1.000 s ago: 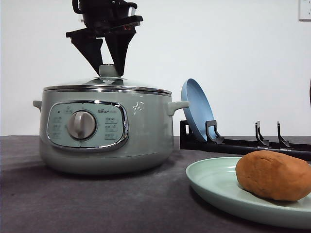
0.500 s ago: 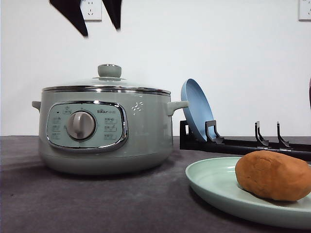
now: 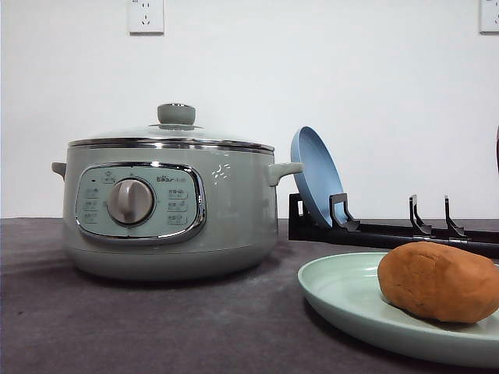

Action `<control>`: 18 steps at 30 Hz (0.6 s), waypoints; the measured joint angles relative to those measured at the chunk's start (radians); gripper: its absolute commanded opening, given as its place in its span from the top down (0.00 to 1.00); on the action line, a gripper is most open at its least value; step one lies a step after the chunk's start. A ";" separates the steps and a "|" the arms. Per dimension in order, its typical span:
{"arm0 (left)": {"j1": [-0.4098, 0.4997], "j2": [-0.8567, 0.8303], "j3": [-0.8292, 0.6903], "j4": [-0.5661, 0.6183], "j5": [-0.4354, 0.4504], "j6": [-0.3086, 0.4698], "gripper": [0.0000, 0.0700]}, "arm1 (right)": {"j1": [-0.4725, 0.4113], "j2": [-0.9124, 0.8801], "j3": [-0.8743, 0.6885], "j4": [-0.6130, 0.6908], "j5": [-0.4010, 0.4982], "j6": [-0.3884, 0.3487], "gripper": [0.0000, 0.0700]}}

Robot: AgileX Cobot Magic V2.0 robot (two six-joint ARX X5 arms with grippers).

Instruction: Transfer potato from steamer to green plate

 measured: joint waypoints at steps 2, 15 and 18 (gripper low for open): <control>0.000 -0.075 -0.091 0.030 0.001 0.000 0.15 | 0.000 0.000 0.000 0.000 0.001 0.000 0.12; 0.000 -0.684 -0.770 0.347 0.001 -0.039 0.15 | 0.000 0.000 0.000 0.000 0.001 -0.043 0.12; 0.000 -0.788 -0.861 0.354 0.001 -0.090 0.15 | 0.000 0.000 0.000 0.000 0.001 -0.059 0.12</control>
